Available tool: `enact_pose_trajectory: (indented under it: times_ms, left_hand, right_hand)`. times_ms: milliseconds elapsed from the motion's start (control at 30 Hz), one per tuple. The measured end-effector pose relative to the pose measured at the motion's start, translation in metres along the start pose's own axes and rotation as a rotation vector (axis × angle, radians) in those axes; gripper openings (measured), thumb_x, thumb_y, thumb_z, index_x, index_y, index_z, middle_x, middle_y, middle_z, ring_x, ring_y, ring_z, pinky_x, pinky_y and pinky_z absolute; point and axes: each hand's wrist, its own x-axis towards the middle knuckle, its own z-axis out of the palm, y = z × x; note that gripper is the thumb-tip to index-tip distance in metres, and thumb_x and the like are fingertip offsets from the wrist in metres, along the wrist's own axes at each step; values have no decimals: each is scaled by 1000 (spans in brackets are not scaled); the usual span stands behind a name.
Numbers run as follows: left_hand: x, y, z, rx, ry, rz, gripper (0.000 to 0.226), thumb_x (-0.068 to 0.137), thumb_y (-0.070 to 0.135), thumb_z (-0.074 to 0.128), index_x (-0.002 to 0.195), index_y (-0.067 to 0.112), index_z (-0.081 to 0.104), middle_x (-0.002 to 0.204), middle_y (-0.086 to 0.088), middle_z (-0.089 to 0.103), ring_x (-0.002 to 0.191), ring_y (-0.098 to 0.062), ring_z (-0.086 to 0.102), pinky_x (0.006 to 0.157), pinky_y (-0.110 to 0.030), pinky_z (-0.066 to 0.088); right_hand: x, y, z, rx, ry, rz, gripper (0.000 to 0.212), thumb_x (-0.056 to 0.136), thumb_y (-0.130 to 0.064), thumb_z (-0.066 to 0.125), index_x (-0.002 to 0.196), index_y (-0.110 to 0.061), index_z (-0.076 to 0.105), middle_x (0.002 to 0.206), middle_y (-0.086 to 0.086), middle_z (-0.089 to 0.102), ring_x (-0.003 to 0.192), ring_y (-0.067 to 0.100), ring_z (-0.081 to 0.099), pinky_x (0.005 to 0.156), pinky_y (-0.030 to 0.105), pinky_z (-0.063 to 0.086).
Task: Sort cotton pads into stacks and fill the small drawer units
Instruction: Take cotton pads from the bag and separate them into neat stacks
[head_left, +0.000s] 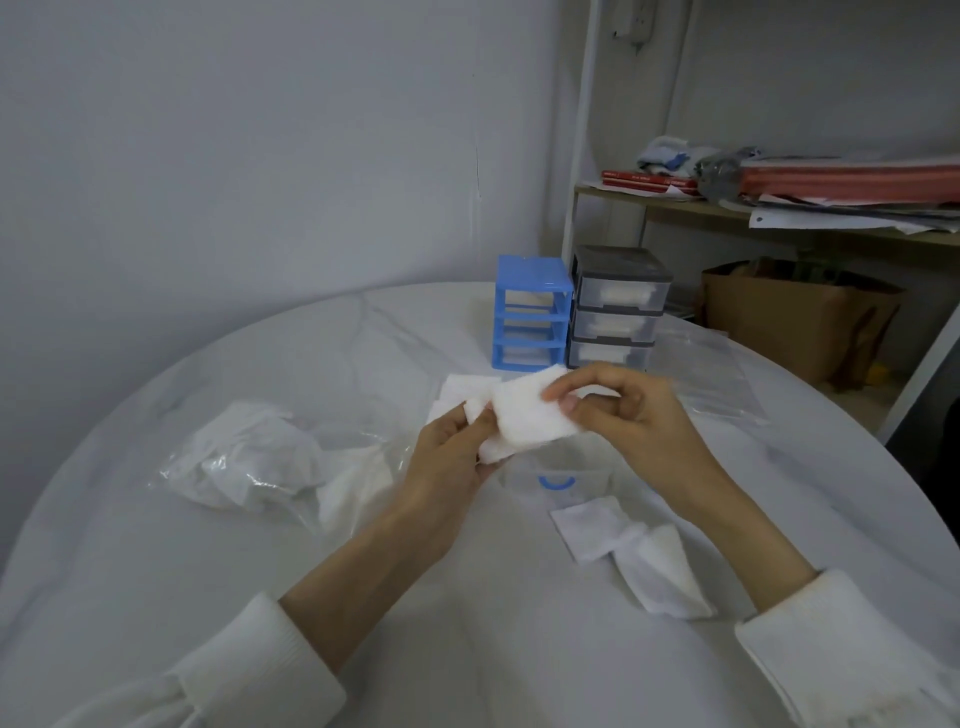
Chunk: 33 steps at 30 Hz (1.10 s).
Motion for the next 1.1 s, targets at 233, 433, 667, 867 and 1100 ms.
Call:
enact_pose_trajectory:
  times_ms: [233, 433, 667, 867, 1100]
  left_hand:
    - [3, 3, 1, 0, 8, -56, 27, 98, 9, 41, 111, 7, 64, 105, -6, 69, 94, -15, 66, 69, -21, 56]
    - [1, 5, 3, -58, 17, -94, 26, 100, 16, 39, 110, 9, 62, 113, -12, 68, 104, -21, 64, 78, -27, 56]
    - [-2, 9, 5, -103, -15, -96, 37, 95, 35, 44, 119, 9, 57, 113, -11, 68, 95, -18, 68, 70, -24, 57]
    - [-2, 4, 4, 43, -53, -44, 23, 93, 11, 50, 112, 4, 62, 109, -10, 69, 95, -16, 67, 77, -22, 56]
    - [-4, 3, 4, 173, -97, 68, 21, 91, 13, 53, 109, 7, 63, 95, -3, 71, 87, -15, 68, 74, -25, 57]
  right_hand:
    - [-3, 4, 7, -57, -25, 15, 12, 80, -7, 69, 86, -17, 73, 84, -6, 70, 69, 16, 61, 65, 12, 45]
    - [-1, 6, 8, -91, 2, -20, 20, 80, -8, 71, 89, -26, 72, 86, -13, 70, 68, 20, 63, 66, 12, 48]
    - [-1, 8, 8, -218, 42, -84, 23, 78, -9, 72, 91, -28, 70, 86, -11, 65, 65, 5, 55, 67, 13, 46]
    - [0, 12, 7, -281, 95, -86, 40, 77, -16, 74, 109, -32, 57, 79, -7, 59, 67, 3, 55, 67, 11, 43]
    - [3, 18, 8, -367, 105, -12, 17, 82, -26, 68, 97, -23, 62, 99, -13, 57, 89, 2, 55, 72, 9, 46]
